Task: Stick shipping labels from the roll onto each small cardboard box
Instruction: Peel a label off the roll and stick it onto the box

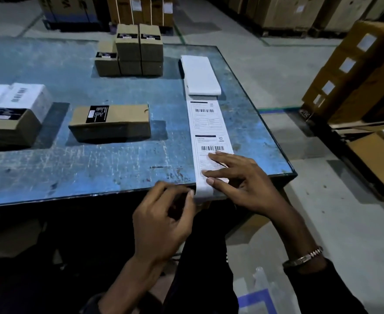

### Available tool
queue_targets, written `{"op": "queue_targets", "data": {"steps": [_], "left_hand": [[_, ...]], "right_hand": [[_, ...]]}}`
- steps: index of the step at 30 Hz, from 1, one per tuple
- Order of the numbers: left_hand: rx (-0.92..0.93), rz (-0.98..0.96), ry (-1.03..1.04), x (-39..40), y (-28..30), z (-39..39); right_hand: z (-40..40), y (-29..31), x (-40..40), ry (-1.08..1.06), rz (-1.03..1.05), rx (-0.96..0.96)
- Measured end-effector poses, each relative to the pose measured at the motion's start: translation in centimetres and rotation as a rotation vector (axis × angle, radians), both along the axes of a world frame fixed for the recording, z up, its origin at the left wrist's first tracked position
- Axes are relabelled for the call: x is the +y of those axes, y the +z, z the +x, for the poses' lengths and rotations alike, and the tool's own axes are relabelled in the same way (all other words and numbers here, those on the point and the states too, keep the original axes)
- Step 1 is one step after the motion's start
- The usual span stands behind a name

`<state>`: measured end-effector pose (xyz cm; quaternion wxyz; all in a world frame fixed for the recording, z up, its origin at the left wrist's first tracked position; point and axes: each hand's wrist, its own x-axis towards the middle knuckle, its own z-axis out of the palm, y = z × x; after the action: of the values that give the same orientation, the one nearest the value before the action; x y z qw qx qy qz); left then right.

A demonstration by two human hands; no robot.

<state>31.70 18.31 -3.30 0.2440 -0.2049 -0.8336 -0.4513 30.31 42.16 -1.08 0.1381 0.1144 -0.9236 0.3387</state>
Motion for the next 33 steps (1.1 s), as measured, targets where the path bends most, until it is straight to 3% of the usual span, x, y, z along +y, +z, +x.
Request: {"op": "queue_targets", "data": {"steps": [4, 9, 20, 25, 29, 33], "left_hand": [[-0.395, 0.152, -0.024, 1.0, -1.3, 1.2], [-0.734, 0.531, -0.214, 2.2, -0.7, 0.6], [-0.793, 0.626, -0.227, 2.9, 0.4, -0.5], [-0.768, 0.568, -0.264, 2.9, 0.7, -0.8], [-0.771, 0.55, -0.28, 2.9, 0.5, -0.9], [-0.75, 0.542, -0.266, 2.9, 0.4, -0.9]], "right_hand": [[0.8, -0.9, -0.3, -0.015, -0.019, 0.028], [1.5, -1.2, -0.3, -0.05, -0.086, 0.041], [1.3, -0.4, -1.5, -0.063, -0.11, 0.082], [1.5, 0.8, -2.3, -0.015, -0.023, 0.255], [1.5, 1.0, -2.3, 0.015, 0.071, 0.277], [1.2, 1.4, -2.0, -0.026, -0.09, 0.202]]}}
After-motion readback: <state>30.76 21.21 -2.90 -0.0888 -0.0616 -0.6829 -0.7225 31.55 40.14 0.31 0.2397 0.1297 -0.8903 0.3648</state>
